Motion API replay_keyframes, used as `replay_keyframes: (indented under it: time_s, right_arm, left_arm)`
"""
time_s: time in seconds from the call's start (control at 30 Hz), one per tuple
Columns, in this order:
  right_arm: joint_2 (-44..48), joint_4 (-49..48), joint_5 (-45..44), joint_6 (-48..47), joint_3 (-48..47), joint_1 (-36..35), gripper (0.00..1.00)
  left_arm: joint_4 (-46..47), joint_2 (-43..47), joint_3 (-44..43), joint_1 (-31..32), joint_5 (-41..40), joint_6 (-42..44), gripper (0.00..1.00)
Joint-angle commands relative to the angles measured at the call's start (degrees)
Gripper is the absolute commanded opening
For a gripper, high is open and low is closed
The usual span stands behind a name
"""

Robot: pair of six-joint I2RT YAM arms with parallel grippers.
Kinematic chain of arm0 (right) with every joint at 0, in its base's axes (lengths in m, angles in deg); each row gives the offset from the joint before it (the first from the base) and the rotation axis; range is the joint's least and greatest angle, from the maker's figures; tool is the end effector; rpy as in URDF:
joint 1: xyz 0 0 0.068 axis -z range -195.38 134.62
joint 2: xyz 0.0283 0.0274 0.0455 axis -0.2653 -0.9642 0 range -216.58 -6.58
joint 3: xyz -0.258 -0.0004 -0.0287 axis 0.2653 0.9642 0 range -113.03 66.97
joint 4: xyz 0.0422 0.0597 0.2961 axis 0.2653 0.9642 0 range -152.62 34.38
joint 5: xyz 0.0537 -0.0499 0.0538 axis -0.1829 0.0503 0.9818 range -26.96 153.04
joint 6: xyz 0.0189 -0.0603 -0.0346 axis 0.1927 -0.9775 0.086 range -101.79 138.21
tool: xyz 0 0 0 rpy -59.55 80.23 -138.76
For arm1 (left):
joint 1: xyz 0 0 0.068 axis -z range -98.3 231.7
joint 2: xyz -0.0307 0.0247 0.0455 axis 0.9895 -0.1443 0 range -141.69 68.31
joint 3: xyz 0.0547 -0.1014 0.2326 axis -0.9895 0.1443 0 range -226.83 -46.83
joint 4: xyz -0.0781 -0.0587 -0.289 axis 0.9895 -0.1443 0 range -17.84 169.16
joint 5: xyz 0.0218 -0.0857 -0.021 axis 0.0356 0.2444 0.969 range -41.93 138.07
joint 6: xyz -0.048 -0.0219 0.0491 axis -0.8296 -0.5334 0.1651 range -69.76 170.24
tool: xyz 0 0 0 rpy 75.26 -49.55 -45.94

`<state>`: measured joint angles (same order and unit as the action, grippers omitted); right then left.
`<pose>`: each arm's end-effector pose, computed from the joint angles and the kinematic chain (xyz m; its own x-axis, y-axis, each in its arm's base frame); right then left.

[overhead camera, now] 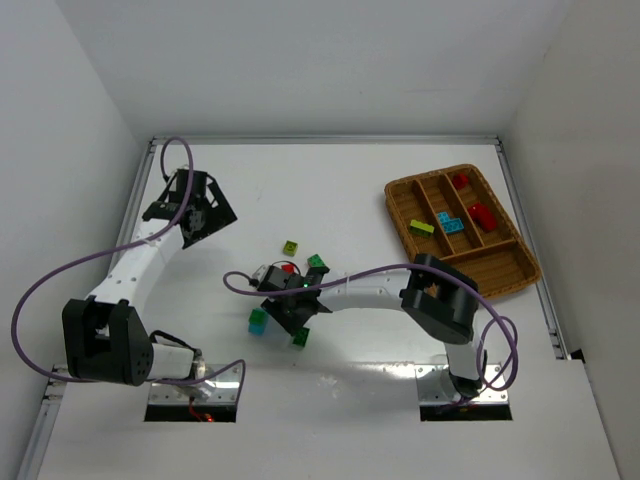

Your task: Sort the legos into containers by color

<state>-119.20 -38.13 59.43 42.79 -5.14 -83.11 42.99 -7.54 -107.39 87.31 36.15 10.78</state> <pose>0.1676 0.3992 0.0801 -0.6923 -0.5951 -0.4082 -0.6878 0.7152 0.1239 0.3375 -0.0207 0.2339 -0.5804 -0.5679 -0.5837 -0.5198 0.8101 -0.2713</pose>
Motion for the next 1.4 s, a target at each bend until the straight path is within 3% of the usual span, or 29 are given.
replay_keyframes:
  time_s: [0.0, 0.03, 0.13, 0.2, 0.4, 0.5, 0.6, 0.93, 1.17, 1.37]
  right_arm:
    - [1.34, -0.41, -0.78, 0.11, -0.31, -0.13, 0.39]
    - [1.35, 0.2, -1.39, 0.12, -0.3, -0.13, 0.39]
    - [3.71, 0.82, -4.54, 0.64, 1.01, -0.13, 0.81]
    - [5.38, 0.82, -6.04, 1.17, 1.54, -0.13, 0.86]
    - [9.35, 7.13, -11.32, 9.42, 1.72, -0.66, 0.87]
    - [9.87, 11.28, -6.25, 16.7, 1.01, -0.13, 0.95]
    - [9.35, 11.81, -0.54, 18.14, 1.01, -0.13, 0.95]
    - [3.11, 10.58, 5.98, 19.72, -1.88, -0.66, 0.93]
    - [-1.37, 9.44, 6.87, 20.25, -5.4, -0.66, 0.84]
    - [-5.06, 11.19, 5.48, 19.72, -9.35, -0.04, 0.67]
  left_arm:
    - [2.32, 1.5, 0.17, -0.6, 1.2, 0.26, 1.0]
    - [2.32, 1.5, 0.17, -0.6, 1.72, 0.26, 1.0]
    - [2.32, 1.5, 0.17, -0.6, 2.25, 0.26, 1.0]
    - [2.32, 1.5, 0.17, -0.6, 2.25, 0.26, 1.0]
    - [2.85, 1.5, 0.7, -0.6, 2.87, 0.79, 1.0]
    - [2.85, 1.5, 0.7, -0.6, 2.87, 1.32, 1.0]
    - [2.85, 1.5, 1.23, -0.6, 2.87, 1.32, 1.0]
    - [2.85, 3.34, 2.37, -0.6, 2.87, 3.08, 1.0]
    - [2.85, 4.49, 3.43, -0.6, 2.35, 4.13, 1.0]
    - [2.85, 5.01, 3.95, -0.6, 2.34, 4.13, 1.0]
